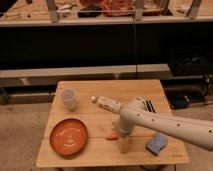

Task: Drag the pepper across the table

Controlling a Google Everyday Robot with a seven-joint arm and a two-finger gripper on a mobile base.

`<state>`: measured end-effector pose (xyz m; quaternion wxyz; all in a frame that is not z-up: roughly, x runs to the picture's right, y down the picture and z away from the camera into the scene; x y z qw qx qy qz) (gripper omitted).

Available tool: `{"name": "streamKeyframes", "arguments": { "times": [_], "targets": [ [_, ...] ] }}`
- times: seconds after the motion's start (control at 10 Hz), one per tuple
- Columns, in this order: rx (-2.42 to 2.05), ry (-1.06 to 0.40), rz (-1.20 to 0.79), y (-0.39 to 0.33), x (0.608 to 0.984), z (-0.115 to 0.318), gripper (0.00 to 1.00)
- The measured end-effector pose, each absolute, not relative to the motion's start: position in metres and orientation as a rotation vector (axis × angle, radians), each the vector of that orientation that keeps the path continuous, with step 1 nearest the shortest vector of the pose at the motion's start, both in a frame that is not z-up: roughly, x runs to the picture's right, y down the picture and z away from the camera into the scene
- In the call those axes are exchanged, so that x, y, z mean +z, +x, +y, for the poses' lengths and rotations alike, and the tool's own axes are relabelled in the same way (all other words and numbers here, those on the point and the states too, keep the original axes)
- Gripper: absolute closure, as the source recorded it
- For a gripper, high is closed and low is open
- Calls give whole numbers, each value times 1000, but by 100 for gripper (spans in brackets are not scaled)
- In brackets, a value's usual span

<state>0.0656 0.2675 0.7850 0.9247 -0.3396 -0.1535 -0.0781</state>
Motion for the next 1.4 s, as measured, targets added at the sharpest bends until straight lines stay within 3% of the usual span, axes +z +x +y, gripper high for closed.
{"name": "streamKeyframes", "arguments": {
  "times": [0.5,0.6,0.8,1.1,1.4],
  "targets": [
    [-143,-704,-306,70,789,268,22],
    [-139,-705,-304,71,789,269,27],
    [-127,-707,-299,74,790,270,47],
    [-118,-710,-296,75,791,270,53],
    [-90,-701,-288,93,789,269,83]
  ]
}}
